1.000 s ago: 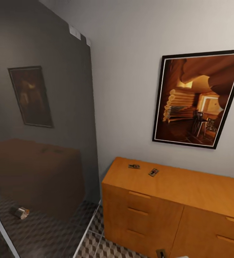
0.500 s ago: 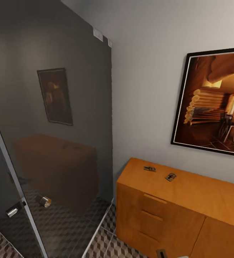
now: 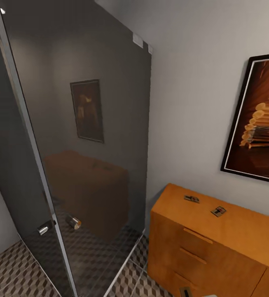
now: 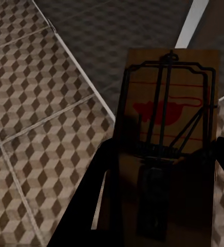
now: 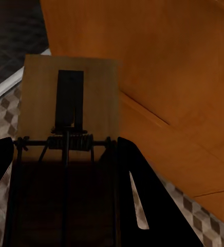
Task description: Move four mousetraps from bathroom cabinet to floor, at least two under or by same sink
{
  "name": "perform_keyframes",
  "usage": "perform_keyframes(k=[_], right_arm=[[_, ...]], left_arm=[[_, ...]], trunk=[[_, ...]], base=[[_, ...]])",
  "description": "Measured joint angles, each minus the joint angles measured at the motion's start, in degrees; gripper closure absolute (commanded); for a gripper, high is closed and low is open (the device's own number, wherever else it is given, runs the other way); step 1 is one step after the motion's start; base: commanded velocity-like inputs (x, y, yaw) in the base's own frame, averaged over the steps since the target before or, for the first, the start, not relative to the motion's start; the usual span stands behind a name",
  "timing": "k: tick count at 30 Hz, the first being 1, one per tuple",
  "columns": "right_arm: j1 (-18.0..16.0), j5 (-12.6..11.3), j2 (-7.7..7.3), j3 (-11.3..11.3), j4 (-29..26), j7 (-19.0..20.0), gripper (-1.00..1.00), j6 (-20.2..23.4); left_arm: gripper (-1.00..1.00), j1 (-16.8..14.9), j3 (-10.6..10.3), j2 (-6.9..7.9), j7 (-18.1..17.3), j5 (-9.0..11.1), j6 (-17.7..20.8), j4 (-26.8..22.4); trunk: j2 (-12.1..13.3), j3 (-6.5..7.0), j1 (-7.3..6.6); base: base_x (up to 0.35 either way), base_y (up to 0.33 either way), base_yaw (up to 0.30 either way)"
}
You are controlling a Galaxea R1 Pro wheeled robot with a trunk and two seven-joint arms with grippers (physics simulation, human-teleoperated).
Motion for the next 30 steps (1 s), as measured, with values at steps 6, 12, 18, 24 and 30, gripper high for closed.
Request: perform_keyframes(k=[6,12,18,24,30], right_arm=[[0.0,0.0,0.00,0.0,0.0,0.0,1.00,0.0],[0.0,0.0,0.00,0.0,0.0,-0.1,1.00,0.0],[0.0,0.1,0.00,0.0,0.0,-0.1,1.00,-0.2],[0.0,0.1,0.00,0.0,0.0,-0.1,1.00,-0.2],[0.0,0.1,0.00,0.0,0.0,-0.1,1.00,-0.2]], left_arm=[[1.00,0.0,0.0,0.03,0.0,0.0,0.0,0.0],[1.00,0.0,0.1,0.03,0.0,0.0,0.0,0.0],[1.00,0.0,0.1,0.03,0.0,0.1,0.0,0.0],[1.00,0.0,0.1,0.05,0.0,0.2,0.0,0.0],[1.00,0.0,0.1,0.03,0.0,0.2,0.0,0.0]], trunk=[[0.0,0.00,0.00],[0.0,0.00,0.00],[0.0,0.00,0.00],[0.0,0.00,0.00],[0.0,0.00,0.00]], base=[[0.000,0.000,0.300],[0.000,0.000,0.300],[0.000,0.000,0.300],[0.000,0.000,0.300],[0.000,0.000,0.300]])
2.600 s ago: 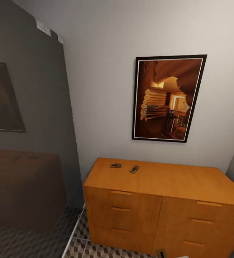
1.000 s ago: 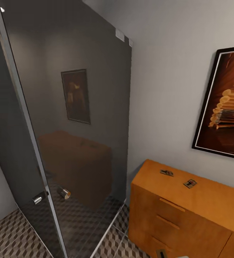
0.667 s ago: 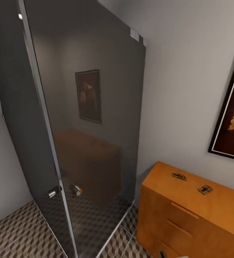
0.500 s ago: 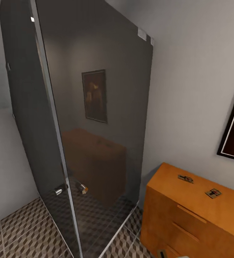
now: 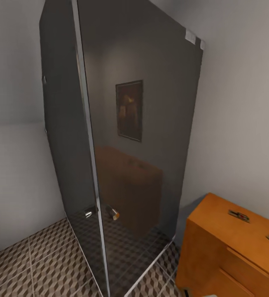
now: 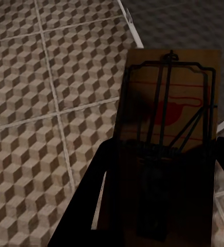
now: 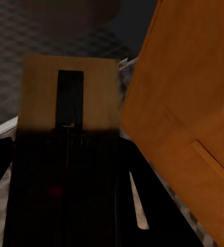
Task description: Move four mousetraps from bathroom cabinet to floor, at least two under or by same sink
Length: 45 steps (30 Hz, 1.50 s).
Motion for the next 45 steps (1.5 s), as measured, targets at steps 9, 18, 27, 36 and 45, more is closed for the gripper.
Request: perform_keyframes(k=[9,18,27,36,45], right_arm=[[0.0,0.0,0.00,0.0,0.0,0.0,1.00,0.0],[0.0,0.0,0.00,0.0,0.0,0.0,1.00,0.0],[0.0,0.0,0.00,0.0,0.0,0.0,1.00,0.0],[0.0,0.0,0.00,0.0,0.0,0.0,1.00,0.0],[0.0,0.0,0.00,0.0,0.0,0.0,1.00,0.0]], left_arm=[[1.00,0.0,0.0,-0.02,0.0,0.0,0.0,0.0],[1.00,0.0,0.0,-0.01,0.0,-0.1,0.0,0.0],[1.00,0.0,0.0,-0.02,0.0,-0.1,0.0,0.0],[1.00,0.0,0.0,-0.02,0.0,-0.1,0.0,0.0],[1.00,0.0,0.0,-0.01,0.0,-0.1,0.0,0.0]], trunk=[[0.0,0.00,0.00],[0.0,0.00,0.00],[0.0,0.00,0.00],[0.0,0.00,0.00],[0.0,0.00,0.00]], base=[[0.000,0.000,0.300],[0.000,0.000,0.300],[0.000,0.000,0.300],[0.000,0.000,0.300],[0.000,0.000,0.300]])
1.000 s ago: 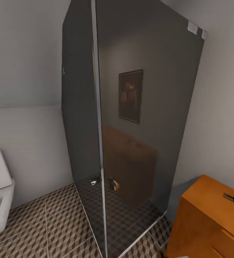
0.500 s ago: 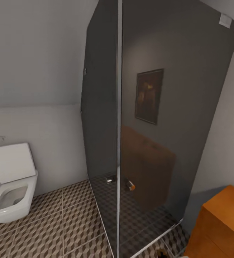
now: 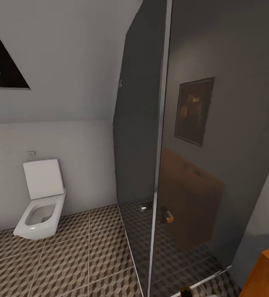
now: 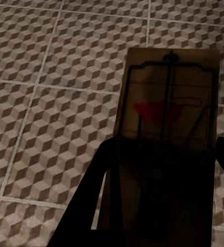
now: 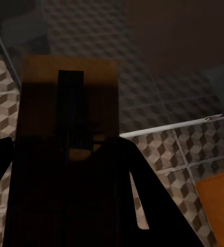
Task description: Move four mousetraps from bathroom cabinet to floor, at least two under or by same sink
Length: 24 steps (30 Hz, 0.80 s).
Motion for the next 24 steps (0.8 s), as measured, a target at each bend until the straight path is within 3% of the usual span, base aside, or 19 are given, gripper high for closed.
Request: perform_keyframes(k=[9,24], right_arm=[[0.0,0.3,-0.01,0.2,0.0,0.1,1.00,0.1],[0.0,0.2,-0.01,0.3,0.0,0.1,1.00,0.1]], left_arm=[[1.00,0.0,0.0,-0.03,0.0,-0.1,0.0,0.0],[1.00,0.0,0.0,-0.03,0.0,-0.1,0.0,0.0]], trunk=[[0.0,-0.07,0.00],[0.0,-1.43,0.00]], base=[[0.000,0.000,0.072],[0.000,0.000,0.000]])
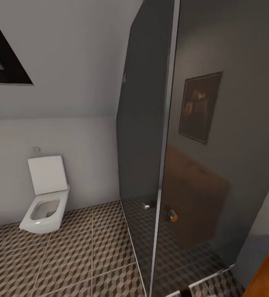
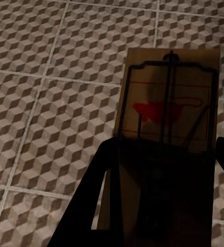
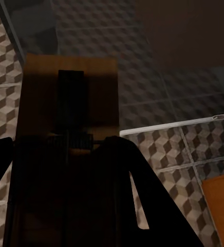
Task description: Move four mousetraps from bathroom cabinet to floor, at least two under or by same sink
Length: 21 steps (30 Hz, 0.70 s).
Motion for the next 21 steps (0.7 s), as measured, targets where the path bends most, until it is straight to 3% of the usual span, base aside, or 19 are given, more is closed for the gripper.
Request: perform_keyframes(k=[21], right_arm=[[0.0,0.1,0.00,0.0,0.0,0.0,1.00,-0.1]], left_arm=[[1.00,0.0,0.0,0.00,0.0,0.0,0.0,0.0]], trunk=[[0.0,-1.63,0.00]], base=[[0.000,0.000,0.003]])
